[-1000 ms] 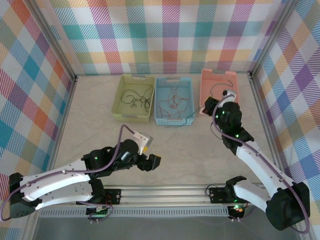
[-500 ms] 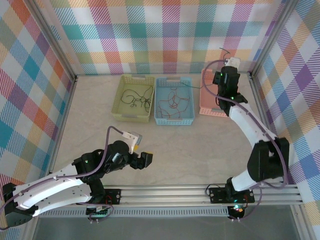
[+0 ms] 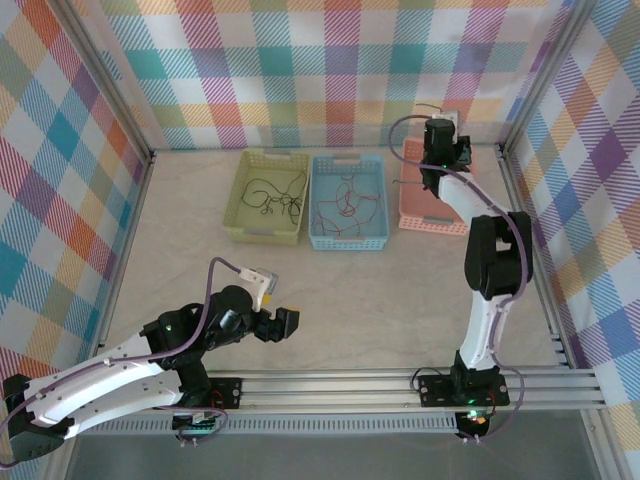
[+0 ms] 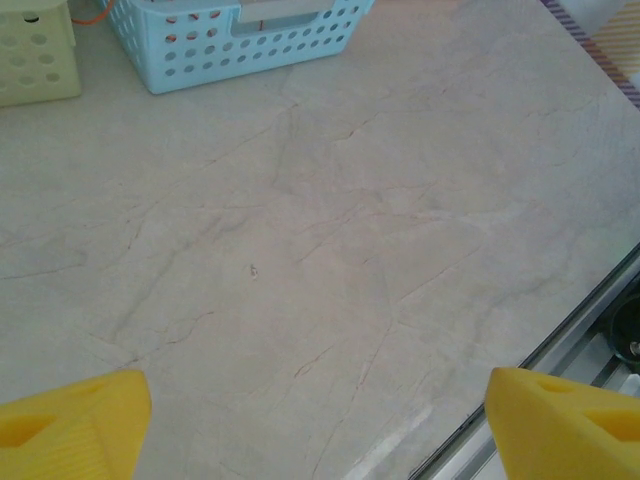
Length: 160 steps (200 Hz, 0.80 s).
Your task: Untangle the cables
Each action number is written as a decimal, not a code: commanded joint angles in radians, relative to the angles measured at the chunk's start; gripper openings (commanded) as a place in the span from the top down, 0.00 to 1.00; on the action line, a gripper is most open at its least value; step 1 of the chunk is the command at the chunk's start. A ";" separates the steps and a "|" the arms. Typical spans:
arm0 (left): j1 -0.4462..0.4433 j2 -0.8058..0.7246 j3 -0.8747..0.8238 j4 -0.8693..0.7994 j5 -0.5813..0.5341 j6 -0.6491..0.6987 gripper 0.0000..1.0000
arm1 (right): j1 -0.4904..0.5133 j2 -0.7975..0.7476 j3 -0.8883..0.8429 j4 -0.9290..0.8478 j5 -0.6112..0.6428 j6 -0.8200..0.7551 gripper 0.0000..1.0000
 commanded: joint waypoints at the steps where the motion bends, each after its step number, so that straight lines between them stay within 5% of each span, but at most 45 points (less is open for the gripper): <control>1: 0.014 -0.003 -0.017 0.032 0.014 0.014 0.13 | -0.002 0.061 0.086 -0.147 0.047 -0.052 1.00; 101: 0.028 -0.005 -0.040 0.051 0.040 0.016 0.13 | -0.005 0.226 0.194 -0.508 -0.057 -0.013 0.92; 160: 0.030 -0.001 -0.043 0.056 0.054 0.017 0.12 | -0.006 0.195 0.200 -0.585 -0.094 0.035 0.63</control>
